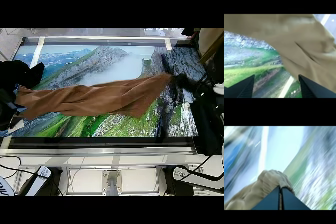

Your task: Fold the clothes and pants, and hang the long-sleeved shirts on hangers.

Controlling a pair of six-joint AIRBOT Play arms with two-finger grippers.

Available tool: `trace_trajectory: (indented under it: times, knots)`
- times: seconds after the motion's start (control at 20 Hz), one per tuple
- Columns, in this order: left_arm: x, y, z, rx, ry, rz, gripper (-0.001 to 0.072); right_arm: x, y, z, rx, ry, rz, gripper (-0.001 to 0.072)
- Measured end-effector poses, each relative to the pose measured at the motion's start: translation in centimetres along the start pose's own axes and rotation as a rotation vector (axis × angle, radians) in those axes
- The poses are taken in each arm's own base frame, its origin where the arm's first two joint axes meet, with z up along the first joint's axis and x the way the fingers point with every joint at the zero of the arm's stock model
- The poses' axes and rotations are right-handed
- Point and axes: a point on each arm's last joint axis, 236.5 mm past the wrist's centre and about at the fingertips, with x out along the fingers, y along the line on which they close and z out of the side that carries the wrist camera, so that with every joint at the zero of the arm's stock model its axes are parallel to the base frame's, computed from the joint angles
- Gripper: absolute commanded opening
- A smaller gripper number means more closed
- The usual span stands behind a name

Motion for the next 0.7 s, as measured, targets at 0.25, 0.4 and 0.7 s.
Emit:
trace_trajectory:
  times: [0.25, 0.4, 0.7]
  knots:
    - [0.0, 0.0, 0.0, -0.015, 0.000, 0.000, 0.0641, 1.3, -3.0, 5.1, 0.015, -0.079, -0.114, 0.0394]
    - [0.0, 0.0, 0.0, -0.021, 0.000, 0.000, 0.0641, 2.5, -3.9, 5.4, 0.034, -0.050, -0.121, 0.0465]
    - [0.0, 0.0, 0.0, -0.022, 0.000, 0.000, 0.0641, -0.8, -7.6, -1.4, 0.001, 0.303, -0.161, 0.0447]
